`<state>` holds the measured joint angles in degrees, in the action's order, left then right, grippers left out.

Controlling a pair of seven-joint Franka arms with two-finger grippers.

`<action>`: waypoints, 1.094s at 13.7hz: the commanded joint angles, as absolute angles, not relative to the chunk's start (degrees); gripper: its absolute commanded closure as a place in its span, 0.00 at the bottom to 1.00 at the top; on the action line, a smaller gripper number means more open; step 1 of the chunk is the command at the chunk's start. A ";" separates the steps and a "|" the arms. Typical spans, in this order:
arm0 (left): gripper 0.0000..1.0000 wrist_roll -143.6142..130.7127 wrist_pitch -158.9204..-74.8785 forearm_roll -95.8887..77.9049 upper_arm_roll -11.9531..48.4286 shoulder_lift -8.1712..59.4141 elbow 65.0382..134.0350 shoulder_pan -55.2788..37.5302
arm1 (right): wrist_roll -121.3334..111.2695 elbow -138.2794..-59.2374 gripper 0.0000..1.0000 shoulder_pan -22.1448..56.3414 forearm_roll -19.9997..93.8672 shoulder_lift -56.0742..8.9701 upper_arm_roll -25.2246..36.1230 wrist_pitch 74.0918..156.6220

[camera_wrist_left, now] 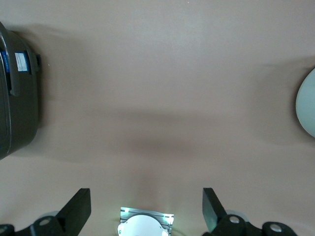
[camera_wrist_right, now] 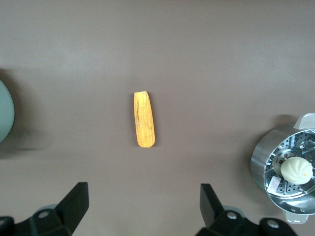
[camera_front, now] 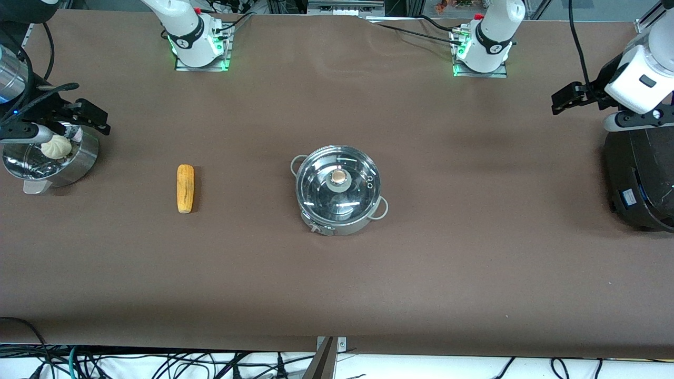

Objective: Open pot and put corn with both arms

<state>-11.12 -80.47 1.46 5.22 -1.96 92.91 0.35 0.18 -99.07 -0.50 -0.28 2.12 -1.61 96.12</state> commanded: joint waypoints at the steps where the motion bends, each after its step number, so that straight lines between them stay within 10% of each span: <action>1: 0.00 -11.51 -81.30 1.14 5.27 -2.29 93.34 0.88 | -0.35 -98.61 0.00 -0.97 -0.26 2.29 -1.93 95.36; 15: 0.00 -11.51 -79.80 7.99 6.68 -2.11 91.23 0.26 | -0.44 -98.70 0.00 -0.79 -0.35 2.20 -2.20 94.83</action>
<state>-11.17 -80.05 5.52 6.00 -1.88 92.69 0.66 0.12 -99.07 -0.49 -0.28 2.11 -1.79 95.69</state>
